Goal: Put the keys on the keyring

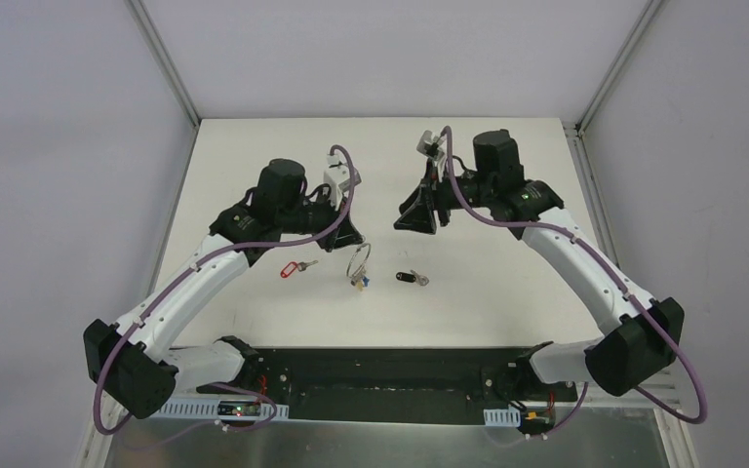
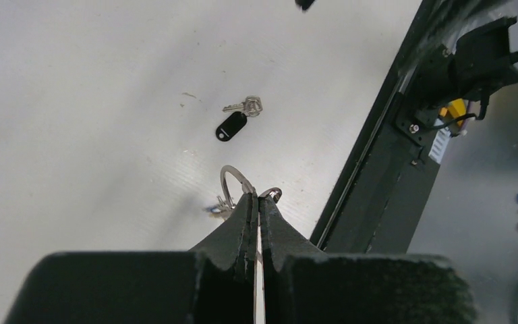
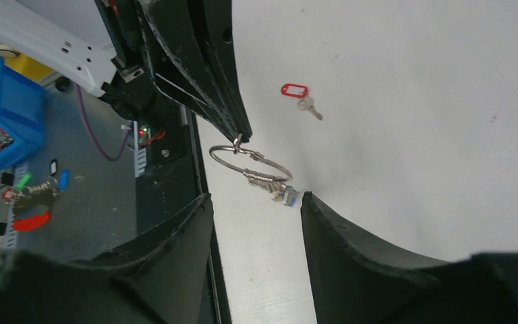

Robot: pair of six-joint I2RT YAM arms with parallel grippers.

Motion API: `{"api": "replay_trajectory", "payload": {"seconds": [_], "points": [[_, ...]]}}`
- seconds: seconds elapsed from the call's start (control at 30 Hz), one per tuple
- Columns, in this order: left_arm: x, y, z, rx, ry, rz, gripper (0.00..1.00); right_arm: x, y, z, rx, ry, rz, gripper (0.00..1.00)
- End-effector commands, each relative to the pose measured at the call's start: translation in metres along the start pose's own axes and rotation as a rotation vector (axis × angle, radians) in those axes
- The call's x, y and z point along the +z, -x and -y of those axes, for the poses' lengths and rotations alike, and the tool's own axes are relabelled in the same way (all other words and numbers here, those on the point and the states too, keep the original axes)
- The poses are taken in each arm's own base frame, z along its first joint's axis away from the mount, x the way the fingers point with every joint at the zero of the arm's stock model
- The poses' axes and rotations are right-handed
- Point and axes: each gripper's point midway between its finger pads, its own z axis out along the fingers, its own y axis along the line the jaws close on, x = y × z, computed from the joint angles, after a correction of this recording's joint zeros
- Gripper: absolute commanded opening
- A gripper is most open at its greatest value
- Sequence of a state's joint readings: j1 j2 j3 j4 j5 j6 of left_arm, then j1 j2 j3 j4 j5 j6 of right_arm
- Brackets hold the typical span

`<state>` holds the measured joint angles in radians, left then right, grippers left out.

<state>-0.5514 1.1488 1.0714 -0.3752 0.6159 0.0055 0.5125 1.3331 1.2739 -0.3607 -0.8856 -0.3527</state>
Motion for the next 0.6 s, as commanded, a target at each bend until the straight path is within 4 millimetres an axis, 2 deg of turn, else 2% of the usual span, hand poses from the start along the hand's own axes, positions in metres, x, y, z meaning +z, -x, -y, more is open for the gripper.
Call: {"api": "replay_trajectory", "payload": {"seconds": [0.0, 0.23, 0.57], "points": [[-0.004, 0.03, 0.012, -0.103, -0.007, 0.058, 0.0, 0.017, 0.019, -0.021, 0.045, 0.127, 0.032, 0.53], [0.005, 0.033, 0.019, -0.178, -0.045, 0.043, 0.0, 0.042, 0.01, -0.017, 0.083, 0.136, -0.009, 0.47], [0.01, 0.032, 0.02, -0.19, -0.047, 0.033, 0.0, 0.056, -0.006, -0.017, 0.12, 0.168, -0.055, 0.4]]}}
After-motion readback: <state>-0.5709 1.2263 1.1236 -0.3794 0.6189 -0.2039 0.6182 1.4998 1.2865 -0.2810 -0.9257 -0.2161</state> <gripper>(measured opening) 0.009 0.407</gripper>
